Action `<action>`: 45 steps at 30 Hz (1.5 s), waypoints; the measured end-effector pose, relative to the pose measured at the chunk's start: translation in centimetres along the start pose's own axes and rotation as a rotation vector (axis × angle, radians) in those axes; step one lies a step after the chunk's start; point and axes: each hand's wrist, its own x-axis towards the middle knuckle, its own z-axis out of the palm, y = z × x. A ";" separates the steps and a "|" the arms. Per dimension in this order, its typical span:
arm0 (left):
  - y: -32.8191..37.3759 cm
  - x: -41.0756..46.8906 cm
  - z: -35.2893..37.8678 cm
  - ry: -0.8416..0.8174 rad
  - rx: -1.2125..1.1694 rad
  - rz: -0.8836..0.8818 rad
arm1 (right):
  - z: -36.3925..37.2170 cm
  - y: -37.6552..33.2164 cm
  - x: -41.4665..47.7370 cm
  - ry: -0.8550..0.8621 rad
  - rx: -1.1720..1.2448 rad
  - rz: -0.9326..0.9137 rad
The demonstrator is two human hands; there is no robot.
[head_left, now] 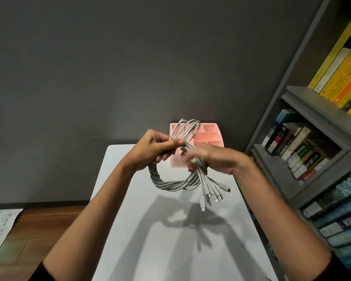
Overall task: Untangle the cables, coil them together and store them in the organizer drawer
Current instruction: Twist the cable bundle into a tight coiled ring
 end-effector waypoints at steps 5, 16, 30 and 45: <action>-0.7 0.5 0.0 0.061 0.065 -0.061 | 0.9 1.3 1.5 0.186 -0.430 0.028; -5.8 2.1 0.1 0.456 0.042 -0.080 | 4.1 1.7 2.3 0.423 -1.027 0.004; -10.3 1.4 -3.4 0.701 0.292 -0.112 | 1.0 4.6 0.1 -0.168 -0.536 -0.128; -9.2 0.4 0.1 0.483 0.004 -0.081 | -0.7 14.0 1.3 -0.041 -0.653 0.286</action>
